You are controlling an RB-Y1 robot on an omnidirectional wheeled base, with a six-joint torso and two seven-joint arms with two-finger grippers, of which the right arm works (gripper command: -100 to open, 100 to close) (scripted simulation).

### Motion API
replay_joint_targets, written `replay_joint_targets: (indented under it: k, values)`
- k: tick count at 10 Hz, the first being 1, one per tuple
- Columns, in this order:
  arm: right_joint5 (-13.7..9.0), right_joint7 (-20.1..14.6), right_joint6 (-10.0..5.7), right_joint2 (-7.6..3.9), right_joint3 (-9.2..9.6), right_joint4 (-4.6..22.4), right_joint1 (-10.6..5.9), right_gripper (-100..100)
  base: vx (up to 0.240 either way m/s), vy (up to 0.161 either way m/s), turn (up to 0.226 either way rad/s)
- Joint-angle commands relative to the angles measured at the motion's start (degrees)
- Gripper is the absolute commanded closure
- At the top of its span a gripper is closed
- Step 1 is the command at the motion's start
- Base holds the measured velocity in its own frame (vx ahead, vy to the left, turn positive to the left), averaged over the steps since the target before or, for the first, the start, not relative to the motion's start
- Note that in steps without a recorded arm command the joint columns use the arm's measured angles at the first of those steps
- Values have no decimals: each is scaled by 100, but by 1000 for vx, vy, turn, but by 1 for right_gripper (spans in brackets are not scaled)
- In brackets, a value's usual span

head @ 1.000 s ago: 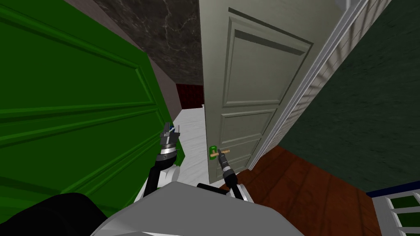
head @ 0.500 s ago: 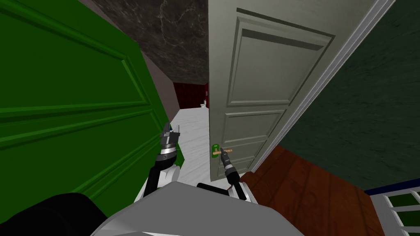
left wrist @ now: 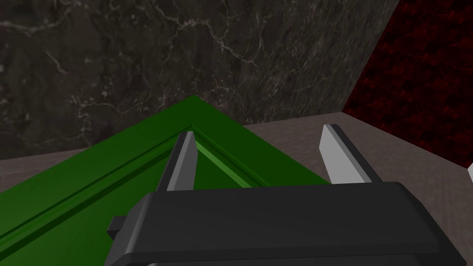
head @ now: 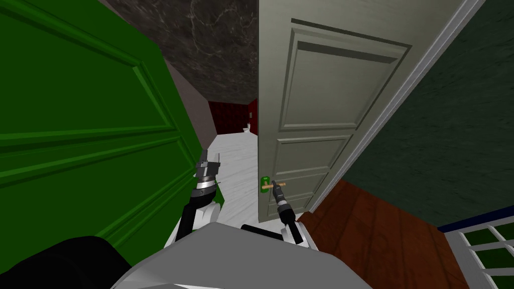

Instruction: Push the door open

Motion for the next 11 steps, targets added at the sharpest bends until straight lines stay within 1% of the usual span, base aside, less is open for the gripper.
replay_joint_targets:
  k: [1, 7, 9, 11]
  values:
    - [-34, 24, 80, 11, -160, -59, -50, 100, 70, 96, -43]
    - [-135, 89, 121, 156, -483, 19, -156, 100, 90, 110, -66]
    - [-186, 122, 142, 257, -647, 58, -210, 100, 124, 168, -83]
    - [-213, 140, 153, 321, -734, 79, -239, 100, 123, 158, -90]
